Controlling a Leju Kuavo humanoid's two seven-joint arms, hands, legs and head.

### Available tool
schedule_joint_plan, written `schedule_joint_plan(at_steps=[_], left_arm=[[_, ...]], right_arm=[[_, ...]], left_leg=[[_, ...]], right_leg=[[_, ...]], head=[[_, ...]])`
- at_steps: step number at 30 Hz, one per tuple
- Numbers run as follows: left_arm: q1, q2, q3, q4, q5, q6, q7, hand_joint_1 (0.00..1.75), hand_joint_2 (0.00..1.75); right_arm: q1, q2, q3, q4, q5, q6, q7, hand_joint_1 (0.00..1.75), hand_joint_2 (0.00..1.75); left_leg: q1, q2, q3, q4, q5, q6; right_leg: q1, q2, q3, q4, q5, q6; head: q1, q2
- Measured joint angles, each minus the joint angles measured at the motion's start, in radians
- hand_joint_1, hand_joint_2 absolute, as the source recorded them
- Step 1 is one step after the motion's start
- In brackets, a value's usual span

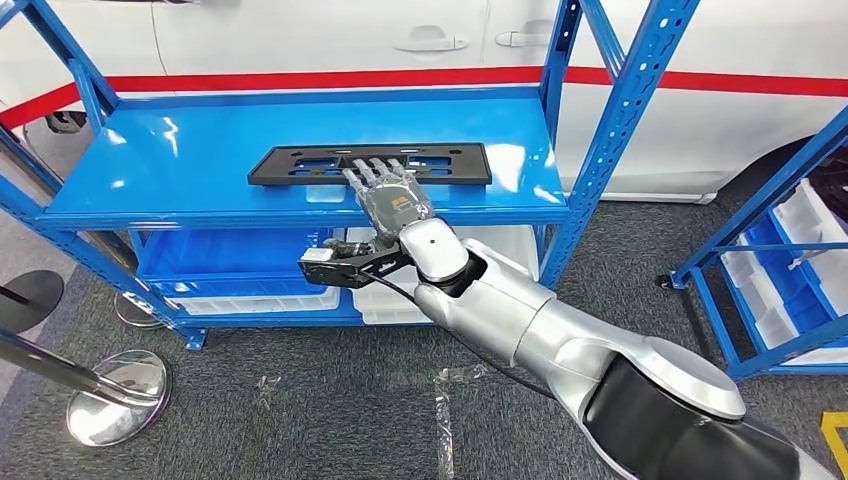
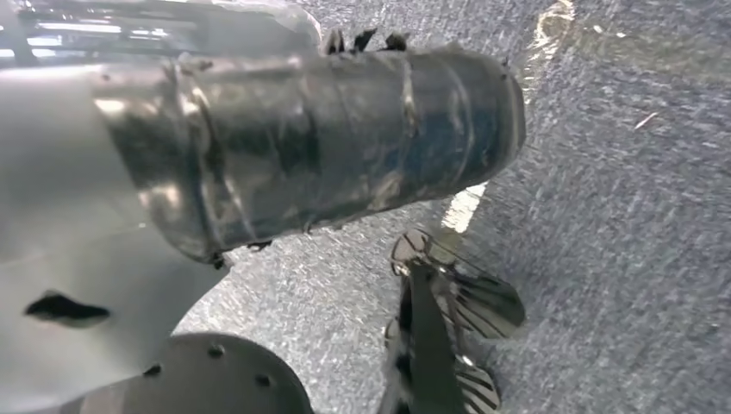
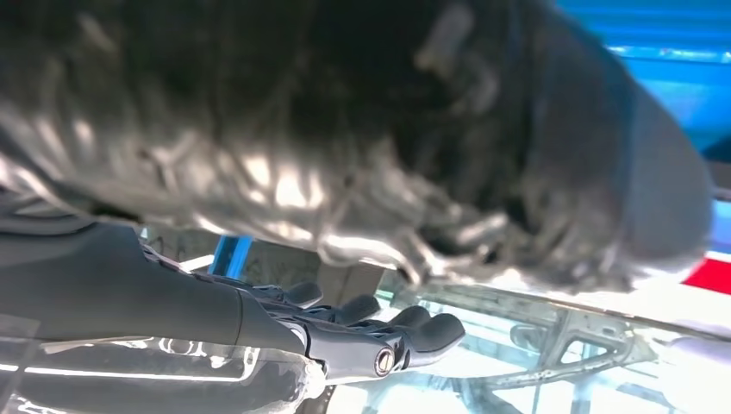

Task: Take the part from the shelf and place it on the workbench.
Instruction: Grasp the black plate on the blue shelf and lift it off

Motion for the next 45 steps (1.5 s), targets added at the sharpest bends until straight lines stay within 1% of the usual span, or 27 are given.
schedule_joint_plan(at_steps=[1,3,5,7,9,11,13,14,15,16,18,20,22,25,27,29,30,31,32,33,34,35,37,40,42,44,45], left_arm=[[0.001,0.000,0.000,0.000,0.000,0.001,0.001,0.00,0.00],[0.003,-0.001,0.000,0.000,0.001,0.002,0.003,0.00,0.00],[0.001,-0.001,0.000,0.000,0.002,0.005,0.003,0.00,0.00],[-0.002,-0.001,0.000,0.000,0.004,0.008,0.004,0.00,0.00],[-0.001,-0.002,0.000,0.000,0.006,0.010,0.005,0.00,0.00],[0.000,-0.003,0.000,0.000,0.006,0.011,0.006,0.00,0.00],[-0.001,-0.003,0.000,0.000,0.007,0.011,0.005,0.00,0.00],[-0.001,-0.003,0.000,0.000,0.007,0.010,0.004,0.00,0.00],[-0.001,-0.003,0.000,0.000,0.007,0.010,0.004,0.00,0.00],[0.000,-0.003,0.000,0.000,0.007,0.008,0.003,0.00,0.00],[0.000,-0.003,0.000,0.000,0.007,0.004,0.002,0.00,0.00],[-0.001,-0.004,0.000,0.000,0.007,0.002,0.001,0.00,0.00],[-0.002,-0.005,0.000,0.000,0.008,0.001,0.000,0.00,0.00],[-0.002,-0.008,0.000,0.000,0.009,0.001,0.001,0.00,0.00],[-0.002,-0.009,0.000,0.000,0.009,0.001,0.001,0.00,0.00],[-0.003,-0.010,0.000,0.000,0.009,0.001,0.001,0.00,0.00],[-0.002,-0.010,0.000,0.000,0.010,0.001,0.001,0.00,0.00],[-0.001,-0.010,0.000,0.000,0.010,0.001,0.002,0.00,0.00],[0.001,-0.011,0.000,0.000,0.011,0.002,0.002,0.00,0.00],[0.002,-0.011,0.000,0.000,0.013,0.003,0.003,0.00,0.00],[0.002,-0.011,0.000,0.000,0.015,0.004,0.003,0.00,0.00],[0.001,-0.011,0.000,0.000,0.017,0.005,0.002,0.00,0.00],[-0.001,-0.012,0.000,0.000,0.021,0.008,0.002,0.00,0.00],[-0.002,-0.013,0.000,0.000,0.023,0.012,0.002,0.00,0.00],[-0.002,-0.015,0.000,0.000,0.024,0.015,0.002,0.00,0.00],[-0.002,-0.015,0.000,0.000,0.024,0.017,0.002,0.00,0.00],[-0.002,-0.015,0.000,0.000,0.024,0.018,0.002,0.00,0.00]], right_arm=[[0.001,-0.001,0.000,0.000,0.000,0.001,0.002,0.00,0.87],[0.001,-0.001,0.000,0.000,-0.002,0.002,0.006,0.00,0.87],[-0.001,-0.002,0.000,0.000,-0.004,0.002,0.007,0.00,0.00],[-0.002,-0.003,0.000,0.000,-0.005,0.002,0.008,0.00,0.00],[-0.003,-0.004,0.000,-0.001,-0.008,-0.001,0.008,0.00,0.00],[-0.004,-0.006,0.000,-0.001,-0.012,-0.005,0.008,0.00,0.87],[-0.002,-0.010,0.000,-0.001,-0.013,-0.006,0.008,0.00,1.75],[0.001,-0.011,0.000,-0.001,-0.014,-0.006,0.008,0.00,1.75],[0.004,-0.013,0.000,-0.001,-0.014,-0.006,0.008,0.00,1.75],[0.007,-0.014,0.000,-0.001,-0.014,-0.006,0.008,0.00,1.75],[0.008,-0.016,0.000,-0.001,-0.013,-0.010,0.007,0.00,1.75],[0.008,-0.015,0.000,-0.003,-0.012,-0.012,0.006,0.00,1.75],[0.009,-0.015,0.000,-0.005,-0.009,-0.011,0.004,0.00,1.75],[0.011,-0.015,0.000,-0.008,-0.007,-0.010,0.003,0.00,1.75],[0.011,-0.015,0.000,-0.011,-0.006,-0.010,0.003,0.00,1.75],[0.016,-0.014,0.000,-0.012,-0.006,-0.009,0.003,0.00,1.75],[0.019,-0.014,0.000,-0.012,-0.006,-0.007,0.003,0.00,1.75],[0.022,-0.014,0.000,-0.013,-0.006,-0.006,0.003,0.00,1.75],[0.023,-0.014,0.000,-0.013,-0.006,-0.003,0.003,0.00,1.75],[0.023,-0.014,0.000,-0.014,-0.006,0.000,0.003,0.00,1.75],[0.022,-0.014,0.000,-0.015,-0.006,0.004,0.003,0.00,1.75],[0.021,-0.014,0.000,-0.016,-0.006,0.009,0.002,0.00,1.75],[0.022,-0.014,0.000,-0.017,-0.006,0.014,0.000,0.00,1.75],[0.023,-0.014,0.000,-0.017,-0.010,0.013,-0.006,0.00,1.75],[0.024,-0.014,0.000,-0.016,-0.015,0.010,-0.009,0.00,1.75],[0.032,-0.014,0.000,-0.013,-0.021,0.008,-0.012,0.00,1.75],[0.038,-0.014,0.000,-0.011,-0.023,0.007,-0.013,0.00,1.75]], left_leg=[[0.000,0.000,0.002,-0.021,0.028,0.000],[0.000,0.001,0.050,-0.148,0.107,0.003],[-0.005,0.000,0.095,-0.249,0.142,0.010],[-0.010,-0.002,0.104,-0.268,0.136,0.020],[-0.007,-0.002,0.108,-0.271,0.136,0.031],[-0.002,-0.001,0.116,-0.277,0.135,0.044],[-0.003,0.000,0.120,-0.278,0.130,0.053],[-0.004,-0.001,0.121,-0.277,0.128,0.055],[-0.004,-0.001,0.123,-0.277,0.126,0.056],[-0.004,-0.002,0.126,-0.277,0.123,0.056],[-0.004,-0.004,0.135,-0.275,0.115,0.052],[-0.008,-0.005,0.141,-0.273,0.107,0.045],[-0.009,-0.005,0.143,-0.274,0.103,0.034],[-0.006,-0.003,0.142,-0.263,0.090,0.018],[-0.004,-0.001,0.101,-0.178,0.046,0.009],[-0.002,-0.001,0.028,-0.045,-0.001,0.002],[-0.002,0.000,0.001,-0.005,-0.004,-0.001],[-0.002,0.000,-0.010,0.000,0.013,-0.002],[-0.001,0.000,-0.001,-0.035,0.048,-0.002],[-0.001,0.000,0.023,-0.099,0.091,-0.002],[-0.003,0.000,0.053,-0.166,0.124,0.000],[-0.005,0.000,0.079,-0.223,0.142,0.005],[-0.010,-0.001,0.100,-0.268,0.142,0.016],[-0.005,-0.002,0.105,-0.274,0.138,0.035],[-0.003,-0.001,0.112,-0.277,0.136,0.047],[-0.005,0.000,0.115,-0.277,0.131,0.055],[-0.005,-0.001,0.117,-0.277,0.129,0.057]], right_leg=[[0.000,0.001,0.004,0.002,-0.004,0.001],[0.000,0.003,0.014,0.006,-0.015,0.005],[0.004,0.004,0.016,0.011,-0.023,0.014],[0.006,0.003,0.013,0.011,-0.025,0.022],[0.007,0.002,0.012,0.017,-0.032,0.031],[0.007,-0.001,-0.017,0.079,-0.066,0.040],[0.003,-0.003,-0.086,0.208,-0.117,0.045],[0.002,-0.003,-0.121,0.266,-0.132,0.047],[0.001,-0.003,-0.144,0.295,-0.131,0.047],[0.001,-0.003,-0.147,0.286,-0.111,0.045],[0.002,-0.003,-0.099,0.166,-0.034,0.038],[0.006,-0.003,-0.041,0.048,0.009,0.030],[0.011,-0.002,-0.021,0.015,0.006,0.024],[0.005,0.000,-0.010,0.000,0.008,0.013],[0.000,-0.002,0.000,-0.008,0.007,0.006],[0.001,-0.004,0.004,-0.008,0.002,0.001],[0.001,-0.004,0.006,-0.007,-0.001,0.000],[0.001,-0.003,0.008,-0.006,-0.004,0.001],[0.001,-0.002,0.013,-0.004,-0.008,0.002],[0.001,-0.001,0.018,-0.002,-0.013,0.004],[0.002,0.000,0.022,0.000,-0.019,0.008],[0.005,0.000,0.024,0.003,-0.024,0.012],[0.009,0.000,0.023,0.004,-0.029,0.021],[0.008,-0.003,0.017,0.018,-0.043,0.034],[0.006,-0.004,-0.021,0.098,-0.083,0.043],[0.004,-0.005,-0.095,0.233,-0.133,0.046],[0.003,-0.005,-0.126,0.283,-0.142,0.047]], head=[[0.000,0.000],[0.000,0.000],[0.000,0.000],[0.000,0.000],[0.001,0.000],[0.004,0.000],[0.006,0.000],[0.005,0.000],[0.006,0.000],[0.006,0.000],[0.006,0.000],[0.005,0.000],[0.005,0.000],[0.003,0.000],[0.000,0.000],[-0.002,0.000],[-0.002,0.000],[-0.002,0.000],[-0.002,0.000],[-0.002,0.000],[-0.002,0.000],[-0.002,0.000],[-0.001,0.000],[0.001,0.000],[0.003,0.000],[0.004,0.000],[0.004,0.000]])
